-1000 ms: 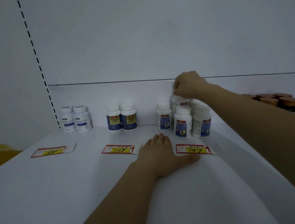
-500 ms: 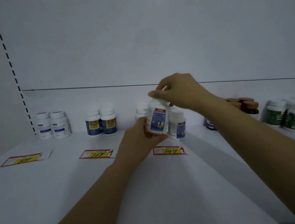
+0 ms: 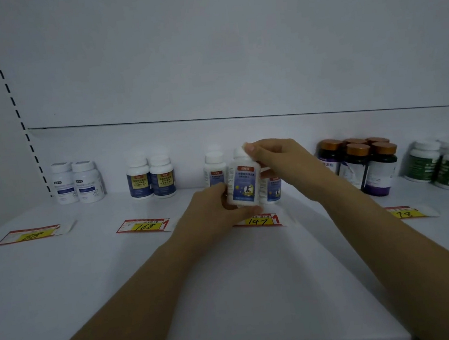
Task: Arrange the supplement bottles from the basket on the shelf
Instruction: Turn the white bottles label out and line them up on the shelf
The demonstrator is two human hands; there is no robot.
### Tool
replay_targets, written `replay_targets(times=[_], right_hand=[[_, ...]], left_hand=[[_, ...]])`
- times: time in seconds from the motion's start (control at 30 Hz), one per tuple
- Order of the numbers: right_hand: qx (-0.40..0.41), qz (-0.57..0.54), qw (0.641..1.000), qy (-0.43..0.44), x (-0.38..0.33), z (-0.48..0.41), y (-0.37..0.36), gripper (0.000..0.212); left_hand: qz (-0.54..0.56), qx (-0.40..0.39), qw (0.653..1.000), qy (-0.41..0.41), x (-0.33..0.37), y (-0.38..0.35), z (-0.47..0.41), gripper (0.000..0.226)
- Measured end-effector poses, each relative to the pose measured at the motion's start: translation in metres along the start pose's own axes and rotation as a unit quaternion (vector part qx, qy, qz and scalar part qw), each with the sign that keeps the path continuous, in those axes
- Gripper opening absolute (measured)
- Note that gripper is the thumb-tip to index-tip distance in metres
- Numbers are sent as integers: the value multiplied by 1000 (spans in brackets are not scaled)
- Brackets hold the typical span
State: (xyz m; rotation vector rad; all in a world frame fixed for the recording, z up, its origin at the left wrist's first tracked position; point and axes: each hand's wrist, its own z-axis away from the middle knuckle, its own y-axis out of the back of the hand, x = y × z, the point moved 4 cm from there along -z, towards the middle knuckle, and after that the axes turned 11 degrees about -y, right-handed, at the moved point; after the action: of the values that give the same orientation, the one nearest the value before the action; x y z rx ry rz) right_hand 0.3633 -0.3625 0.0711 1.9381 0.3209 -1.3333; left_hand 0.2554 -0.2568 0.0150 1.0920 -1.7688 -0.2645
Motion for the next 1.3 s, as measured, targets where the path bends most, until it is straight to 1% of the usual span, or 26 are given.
replay_targets(times=[0.1,0.2,0.27,0.33,0.43,0.53,0.57,0.63,0.7,0.73,0.8,0.87,0.93,1.03,1.1,1.17,1.23,1.3], right_hand=[[10,-3,1000,-6,-1,0,-2,38],[39,-11,999,-4,-3,-2,0,32],[23,-60,998,0,-6,-1,2,26],[-7,-110,994,10,-8,1,4,19],[-44,-112,992,26,-8,2,4,18],[-65,-103,992,32,-8,4,1,20],[-60,-93,993,33,-9,5,0,20],[-28,-50,998,36,-9,5,-1,28],[-5,-39,999,31,-6,2,-1,32],[-9,-47,999,25,-5,2,0,31],[-26,-86,996,19,-4,2,2,25],[-51,-131,990,23,-4,1,4,24],[-75,-146,986,32,-6,2,3,26],[-76,-152,985,23,-7,3,2,23],[-59,-125,990,15,-8,5,1,27],[-52,-104,993,9,-7,6,0,30],[-55,-118,991,3,-4,5,1,31],[-59,-145,988,3,-4,3,5,30]], left_hand=[[-5,8,1000,-7,0,0,1,51],[4,15,1000,-23,5,3,1,51],[53,16,998,-21,9,4,1,48],[118,-6,993,-22,13,3,0,42],[176,-43,983,-18,16,-1,0,35],[160,-33,987,-13,14,-2,-1,43],[147,-14,989,-14,13,0,-1,46],[110,30,993,-23,13,4,-1,50],[86,53,994,-36,14,7,-1,53],[92,54,994,-35,14,7,-1,53],[143,41,989,-24,13,5,-2,49],[188,2,982,-17,15,1,-2,40],[192,-21,981,-17,16,-1,-1,36],[162,11,986,-25,14,1,0,43],[121,50,991,-36,11,5,-1,47],[87,63,993,-48,12,6,-1,48],[112,51,992,-40,11,5,-2,46],[187,26,982,-22,13,3,-2,40]])
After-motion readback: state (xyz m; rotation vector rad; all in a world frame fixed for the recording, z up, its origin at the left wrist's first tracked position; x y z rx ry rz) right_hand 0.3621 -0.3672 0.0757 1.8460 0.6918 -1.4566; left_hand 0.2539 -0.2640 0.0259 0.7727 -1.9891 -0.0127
